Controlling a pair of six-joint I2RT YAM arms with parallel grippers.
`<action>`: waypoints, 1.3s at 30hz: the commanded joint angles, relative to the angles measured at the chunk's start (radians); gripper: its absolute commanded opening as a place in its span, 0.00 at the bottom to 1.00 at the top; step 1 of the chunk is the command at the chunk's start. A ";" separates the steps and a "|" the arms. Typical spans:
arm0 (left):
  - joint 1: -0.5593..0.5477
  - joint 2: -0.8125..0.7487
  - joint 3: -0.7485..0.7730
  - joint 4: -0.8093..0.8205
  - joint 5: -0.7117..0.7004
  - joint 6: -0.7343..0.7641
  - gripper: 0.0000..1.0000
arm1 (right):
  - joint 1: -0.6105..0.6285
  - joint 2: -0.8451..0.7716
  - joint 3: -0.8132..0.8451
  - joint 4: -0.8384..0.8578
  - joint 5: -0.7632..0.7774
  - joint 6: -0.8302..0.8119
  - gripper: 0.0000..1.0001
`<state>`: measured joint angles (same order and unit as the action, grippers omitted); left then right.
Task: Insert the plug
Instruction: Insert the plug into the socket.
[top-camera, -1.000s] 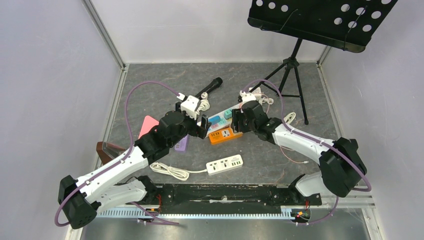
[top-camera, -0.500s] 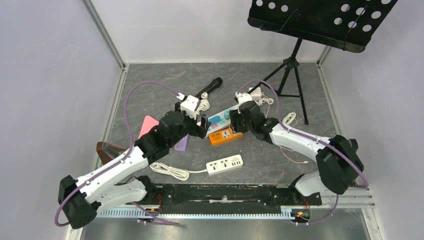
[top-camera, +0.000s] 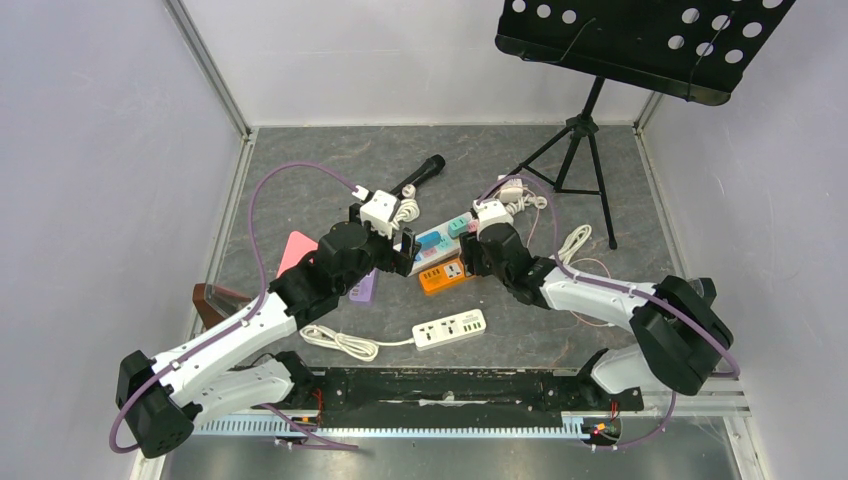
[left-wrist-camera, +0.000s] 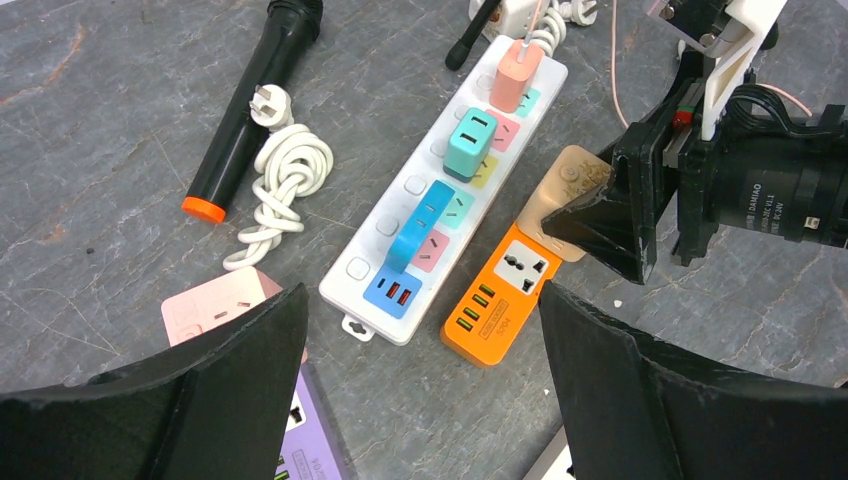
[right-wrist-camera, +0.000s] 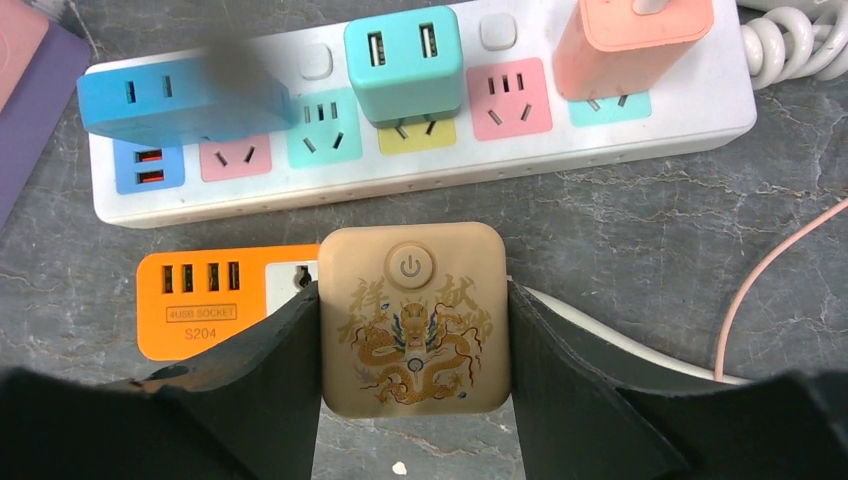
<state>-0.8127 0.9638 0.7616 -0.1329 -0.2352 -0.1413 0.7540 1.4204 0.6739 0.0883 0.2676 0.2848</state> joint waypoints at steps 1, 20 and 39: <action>0.006 -0.004 -0.002 0.017 -0.027 -0.004 0.91 | 0.011 0.122 -0.104 -0.228 0.000 0.023 0.00; 0.006 -0.021 0.003 0.005 -0.036 -0.010 0.91 | 0.012 -0.002 0.142 -0.306 0.013 0.012 0.82; 0.006 -0.051 -0.015 0.002 -0.025 -0.029 0.91 | 0.008 0.072 0.216 -0.337 -0.031 0.017 0.73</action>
<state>-0.8127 0.9283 0.7502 -0.1341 -0.2447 -0.1417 0.7639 1.4624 0.8619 -0.2359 0.2558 0.2966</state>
